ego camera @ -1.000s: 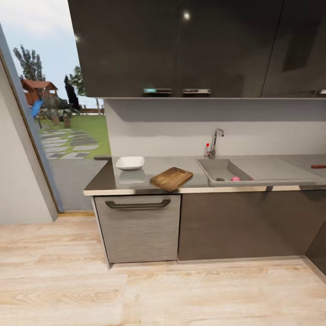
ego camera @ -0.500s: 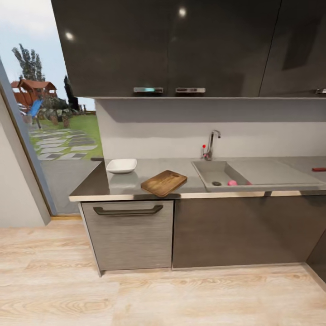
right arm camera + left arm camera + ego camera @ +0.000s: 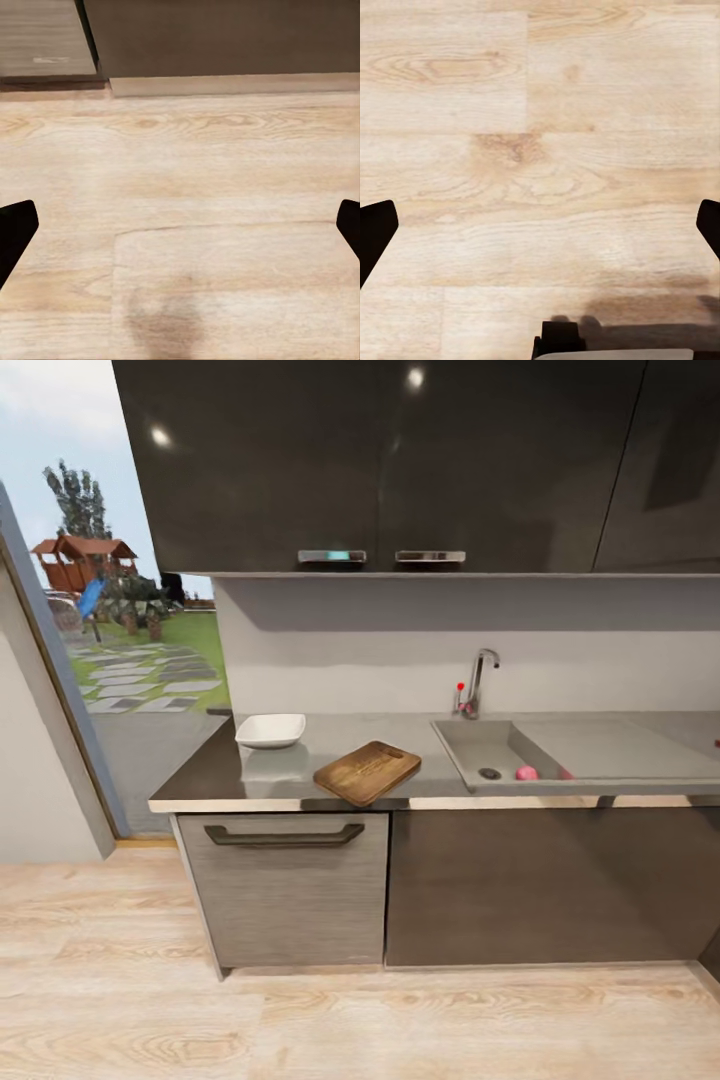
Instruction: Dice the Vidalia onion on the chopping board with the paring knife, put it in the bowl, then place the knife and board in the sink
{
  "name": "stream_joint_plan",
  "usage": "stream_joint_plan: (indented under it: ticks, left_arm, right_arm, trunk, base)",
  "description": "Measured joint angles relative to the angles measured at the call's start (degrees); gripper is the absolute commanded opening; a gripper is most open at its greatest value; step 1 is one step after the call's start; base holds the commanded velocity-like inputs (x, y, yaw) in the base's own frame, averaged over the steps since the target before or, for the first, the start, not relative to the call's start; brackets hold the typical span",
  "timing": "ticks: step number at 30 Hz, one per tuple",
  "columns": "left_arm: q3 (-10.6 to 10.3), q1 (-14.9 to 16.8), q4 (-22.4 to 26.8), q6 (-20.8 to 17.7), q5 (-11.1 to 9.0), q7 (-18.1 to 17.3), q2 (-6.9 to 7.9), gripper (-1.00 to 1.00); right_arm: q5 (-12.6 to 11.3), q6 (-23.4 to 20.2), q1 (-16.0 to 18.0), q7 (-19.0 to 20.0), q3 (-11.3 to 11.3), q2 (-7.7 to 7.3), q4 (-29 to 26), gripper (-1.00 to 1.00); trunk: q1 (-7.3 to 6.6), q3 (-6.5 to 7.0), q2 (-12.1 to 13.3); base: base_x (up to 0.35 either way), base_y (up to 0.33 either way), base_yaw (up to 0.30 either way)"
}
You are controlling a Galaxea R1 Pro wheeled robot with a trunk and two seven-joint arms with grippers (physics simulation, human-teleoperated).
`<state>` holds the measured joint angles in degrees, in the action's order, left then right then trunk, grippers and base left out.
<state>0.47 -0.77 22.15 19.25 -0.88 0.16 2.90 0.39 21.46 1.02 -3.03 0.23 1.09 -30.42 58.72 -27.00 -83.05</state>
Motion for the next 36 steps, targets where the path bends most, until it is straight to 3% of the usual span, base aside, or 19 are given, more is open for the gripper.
stream_joint_plan:
  ticks: [36]
  left_arm:
    - [-0.1,0.0,-0.2,0.0,0.2,0.0,0.00,1.00]
  right_arm:
    - [0.0,0.0,0.0,0.0,-0.3,-0.10,-1.2,1.00]
  trunk:
    - [0.01,-0.01,0.0]
  base:
    - [0.001,0.000,0.001]
